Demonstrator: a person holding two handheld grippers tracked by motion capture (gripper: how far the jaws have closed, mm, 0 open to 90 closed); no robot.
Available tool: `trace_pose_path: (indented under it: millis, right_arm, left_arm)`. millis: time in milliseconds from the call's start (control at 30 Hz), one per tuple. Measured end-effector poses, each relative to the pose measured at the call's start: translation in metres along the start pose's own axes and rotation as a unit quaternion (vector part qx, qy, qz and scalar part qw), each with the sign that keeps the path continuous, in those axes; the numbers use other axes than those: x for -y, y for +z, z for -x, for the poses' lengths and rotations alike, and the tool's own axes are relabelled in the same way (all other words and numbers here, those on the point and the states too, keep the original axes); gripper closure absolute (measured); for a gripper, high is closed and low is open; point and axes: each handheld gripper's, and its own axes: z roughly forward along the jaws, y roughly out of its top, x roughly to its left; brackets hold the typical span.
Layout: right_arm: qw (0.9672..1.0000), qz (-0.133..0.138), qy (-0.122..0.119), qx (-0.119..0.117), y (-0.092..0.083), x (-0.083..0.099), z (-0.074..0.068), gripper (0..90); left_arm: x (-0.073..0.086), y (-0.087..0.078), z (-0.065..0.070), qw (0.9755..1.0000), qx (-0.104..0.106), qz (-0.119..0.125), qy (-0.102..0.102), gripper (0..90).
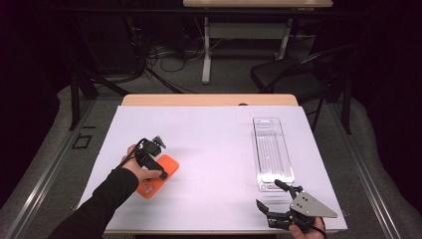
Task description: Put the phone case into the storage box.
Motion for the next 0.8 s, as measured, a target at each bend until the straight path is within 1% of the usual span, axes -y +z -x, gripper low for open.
trace_pose_path:
  millis: [33, 100, 133, 233, 333, 433, 500, 600, 667, 800]
  right_arm:
    - [1.0, 0.0, 0.0, 0.0, 0.0, 0.0, 0.0, 14.5]
    - [1.0, 0.0, 0.001, 0.0, 0.0, 0.0, 0.0, 14.6]
    - [1.0, 0.0, -0.001, -0.001, 0.0, 0.0, 0.0, 14.5]
    - [1.0, 0.0, -0.001, -0.001, 0.0, 0.0, 0.0, 14.6]
    - [1.0, 0.0, 0.0, 0.0, 0.0, 0.0, 0.0, 14.5]
    - [1.0, 0.0, 0.001, 0.0, 0.0, 0.0, 0.0, 14.5]
    - [1.0, 0.0, 0.0, -0.001, 0.0, 0.0, 0.0, 14.5]
    - [1.0, 0.0, -0.001, -0.001, 0.0, 0.0, 0.0, 14.5]
    - [1.0, 0.0, 0.001, -0.001, 0.0, 0.0, 0.0, 14.5]
    - [1.0, -0.001, 0.0, -0.001, 0.0, 0.0, 0.0, 14.5]
  left_arm:
    - [-0.001, 0.003, 0.002, 1.0, 0.003, -0.004, 0.002, 0.4]
    - [-0.001, 0.004, 0.003, 1.0, 0.002, -0.004, 0.004, 0.4]
    - [-0.003, 0.006, 0.004, 0.9999, 0.001, -0.009, 0.006, 0.4]
    - [-0.004, 0.008, 0.006, 0.9999, 0.002, -0.01, 0.006, 0.5]
    - [-0.005, 0.012, 0.008, 0.9998, -0.002, -0.016, 0.011, 0.5]
    - [-0.005, 0.013, 0.008, 0.9997, -0.003, -0.021, 0.01, 1.3]
    - [-0.005, 0.015, 0.007, 0.9996, -0.004, -0.027, 0.008, 2.1]
    - [-0.004, 0.017, 0.006, 0.9997, 0.002, -0.022, 0.002, 4.5]
    - [-0.003, 0.017, 0.005, 0.9997, 0.005, -0.024, -0.001, 6.3]
    - [-0.001, 0.019, 0.002, 0.9997, 0.01, -0.022, -0.008, 7.6]
